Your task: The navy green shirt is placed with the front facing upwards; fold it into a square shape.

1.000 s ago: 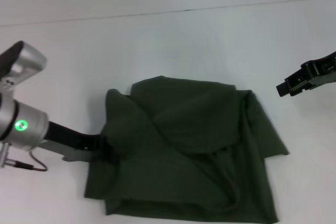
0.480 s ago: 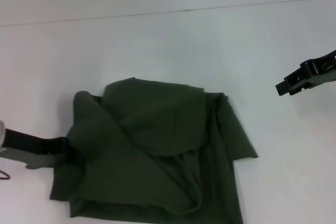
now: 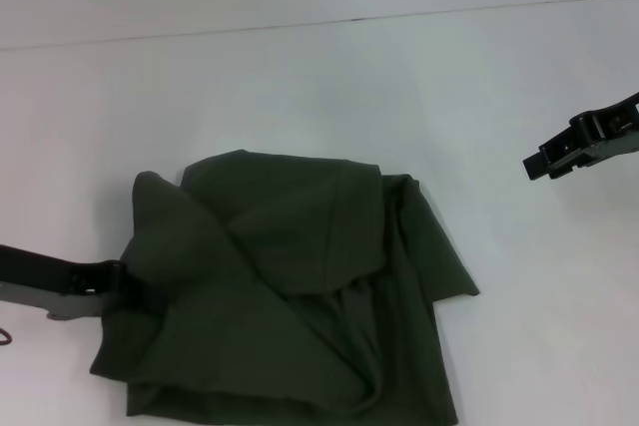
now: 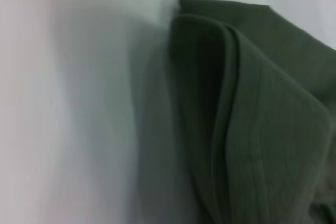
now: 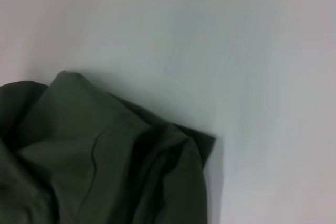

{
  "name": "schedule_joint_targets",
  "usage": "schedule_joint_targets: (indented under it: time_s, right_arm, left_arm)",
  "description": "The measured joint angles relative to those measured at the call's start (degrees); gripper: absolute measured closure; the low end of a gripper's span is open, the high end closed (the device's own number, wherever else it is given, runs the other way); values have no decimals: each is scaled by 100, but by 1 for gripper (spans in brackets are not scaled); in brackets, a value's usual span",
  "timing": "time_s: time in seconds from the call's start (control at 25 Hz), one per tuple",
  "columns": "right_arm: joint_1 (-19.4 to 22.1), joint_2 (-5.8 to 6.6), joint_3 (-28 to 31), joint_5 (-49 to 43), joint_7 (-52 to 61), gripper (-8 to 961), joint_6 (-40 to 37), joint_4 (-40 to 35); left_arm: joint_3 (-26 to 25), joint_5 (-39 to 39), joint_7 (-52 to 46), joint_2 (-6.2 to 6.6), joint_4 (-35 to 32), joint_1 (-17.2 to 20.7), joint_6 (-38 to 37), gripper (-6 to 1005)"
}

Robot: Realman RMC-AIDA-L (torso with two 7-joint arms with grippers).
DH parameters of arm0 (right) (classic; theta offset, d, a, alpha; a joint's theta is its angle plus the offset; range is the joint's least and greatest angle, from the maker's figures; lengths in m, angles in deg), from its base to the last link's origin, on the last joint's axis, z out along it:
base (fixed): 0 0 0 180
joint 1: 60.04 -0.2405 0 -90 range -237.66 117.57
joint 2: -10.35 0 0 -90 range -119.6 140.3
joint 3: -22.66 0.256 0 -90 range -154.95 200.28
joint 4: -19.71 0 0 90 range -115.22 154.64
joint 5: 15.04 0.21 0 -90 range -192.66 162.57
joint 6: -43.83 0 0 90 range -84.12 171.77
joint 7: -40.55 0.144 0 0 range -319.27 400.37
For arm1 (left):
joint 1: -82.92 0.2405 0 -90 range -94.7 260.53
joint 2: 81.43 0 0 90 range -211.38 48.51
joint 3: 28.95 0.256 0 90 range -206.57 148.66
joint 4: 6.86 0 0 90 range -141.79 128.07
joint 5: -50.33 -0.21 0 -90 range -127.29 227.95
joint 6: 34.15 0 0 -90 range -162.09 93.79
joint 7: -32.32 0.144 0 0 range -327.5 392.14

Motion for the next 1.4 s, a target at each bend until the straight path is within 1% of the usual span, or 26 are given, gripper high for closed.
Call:
schedule_joint_targets:
  time_s: [0.24, 0.4, 0.64, 0.8, 0.88, 1.04, 1.4]
  right_arm:
    - [28, 0, 9, 4, -36, 585, 6, 0]
    - [10, 0, -1, 6, -38, 584, 6, 0]
    - [0, 0, -15, 6, -19, 584, 5, 0]
    - [0, 0, -11, 6, -11, 584, 4, 0]
    - [0, 0, -7, 6, -10, 583, 4, 0]
    - [-2, 0, -5, 5, -11, 583, 5, 0]
    - [-8, 0, -2, 5, -35, 582, 9, 0]
  left_arm:
    - [-325, 34, 239, 78, 223, -134, -442, 795]
    - [-476, 23, 257, 86, 223, -113, -407, 768]
    - [-453, -121, 240, 99, 238, -117, -364, 727]
    - [-474, -483, 170, 180, 220, -137, -354, 571]
    - [-483, -518, 141, 245, 210, -126, -420, 493]
    - [-598, -508, 145, 311, 192, -113, -565, 368]
    - [-614, -546, 212, 321, 240, -101, -908, 369]
